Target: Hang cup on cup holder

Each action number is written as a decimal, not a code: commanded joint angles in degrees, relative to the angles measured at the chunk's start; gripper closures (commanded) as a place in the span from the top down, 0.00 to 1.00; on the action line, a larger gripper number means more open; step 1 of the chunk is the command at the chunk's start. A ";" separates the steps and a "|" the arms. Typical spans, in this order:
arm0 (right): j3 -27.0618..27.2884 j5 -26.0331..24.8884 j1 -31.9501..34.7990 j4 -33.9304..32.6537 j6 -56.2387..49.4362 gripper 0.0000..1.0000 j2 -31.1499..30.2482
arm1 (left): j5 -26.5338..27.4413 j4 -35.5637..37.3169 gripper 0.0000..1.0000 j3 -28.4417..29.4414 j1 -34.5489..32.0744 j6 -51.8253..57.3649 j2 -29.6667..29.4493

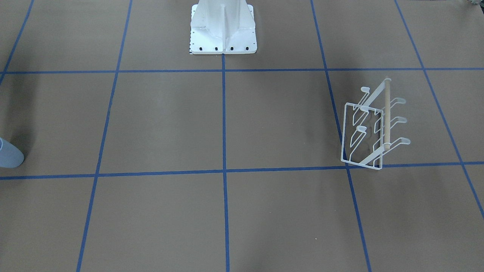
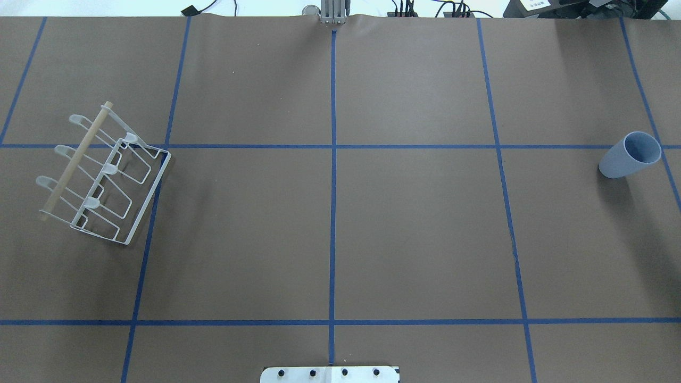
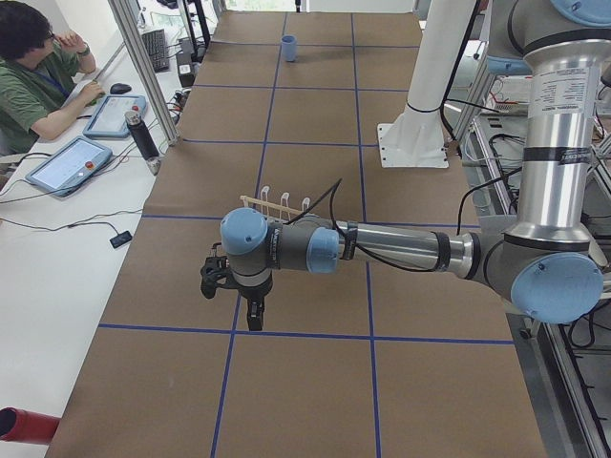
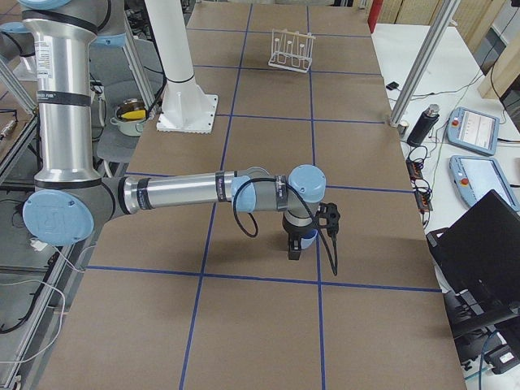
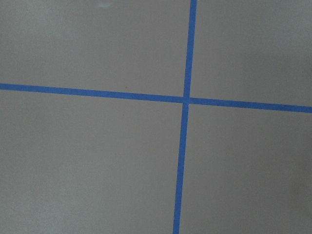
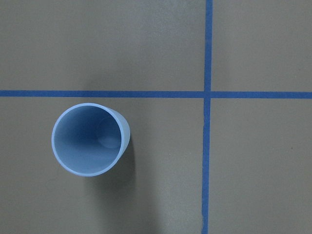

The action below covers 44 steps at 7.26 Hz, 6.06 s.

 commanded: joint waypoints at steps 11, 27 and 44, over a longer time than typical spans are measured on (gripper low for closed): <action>-18.10 1.22 -9.16 24.92 4.76 1.00 7.22 | -1.94 -7.09 0.99 -3.08 0.88 -2.11 0.30; -5.66 10.45 -12.42 25.62 17.25 0.00 9.65 | -1.94 -15.18 0.98 -3.16 1.05 -2.11 1.45; 9.32 -30.68 -52.67 92.13 93.88 0.00 19.96 | 1.20 -84.00 0.98 -12.37 29.78 -113.80 -16.21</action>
